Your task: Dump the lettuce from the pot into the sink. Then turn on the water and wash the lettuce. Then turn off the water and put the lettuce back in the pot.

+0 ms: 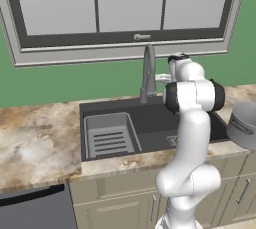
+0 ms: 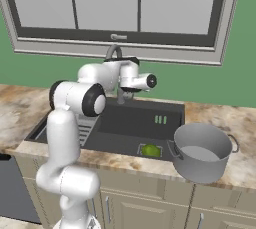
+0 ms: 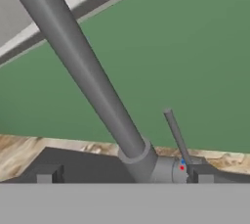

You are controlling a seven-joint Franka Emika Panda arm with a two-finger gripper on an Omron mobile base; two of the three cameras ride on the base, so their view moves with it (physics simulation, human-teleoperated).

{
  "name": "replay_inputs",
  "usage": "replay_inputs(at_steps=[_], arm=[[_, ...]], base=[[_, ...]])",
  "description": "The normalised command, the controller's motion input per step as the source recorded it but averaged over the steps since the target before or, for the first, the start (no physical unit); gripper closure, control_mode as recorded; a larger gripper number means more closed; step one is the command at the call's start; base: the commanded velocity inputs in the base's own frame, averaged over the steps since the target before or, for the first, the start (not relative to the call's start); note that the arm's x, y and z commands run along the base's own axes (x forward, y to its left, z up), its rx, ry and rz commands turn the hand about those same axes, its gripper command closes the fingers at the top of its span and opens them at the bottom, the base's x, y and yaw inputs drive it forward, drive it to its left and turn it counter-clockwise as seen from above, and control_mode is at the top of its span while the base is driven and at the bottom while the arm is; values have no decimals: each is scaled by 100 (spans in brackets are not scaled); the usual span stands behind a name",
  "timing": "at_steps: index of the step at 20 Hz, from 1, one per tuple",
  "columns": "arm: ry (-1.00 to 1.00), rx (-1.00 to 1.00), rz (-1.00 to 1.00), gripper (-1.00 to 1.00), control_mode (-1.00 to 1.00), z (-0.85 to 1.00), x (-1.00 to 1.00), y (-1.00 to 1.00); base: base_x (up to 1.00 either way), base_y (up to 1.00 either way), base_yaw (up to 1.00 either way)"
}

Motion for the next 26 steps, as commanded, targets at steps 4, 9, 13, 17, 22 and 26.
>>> replay_inputs(at_steps=[4, 9, 13, 17, 22, 26], arm=[[6, 1, 0, -100, -100, -14, 40, 2], [6, 0, 0, -100, -100, -14, 33, 0], [4, 0, 0, -100, -100, -12, 28, 0], [3, 0, 0, -100, -100, -16, 37, 0], [0, 0, 0, -100, -100, -21, 29, 0], [0, 0, 0, -100, -100, -23, 22, 0]], base=[[0, 0, 0], [0, 0, 0], [0, 0, 0], [0, 0, 0], [0, 0, 0], [0, 0, 0]])
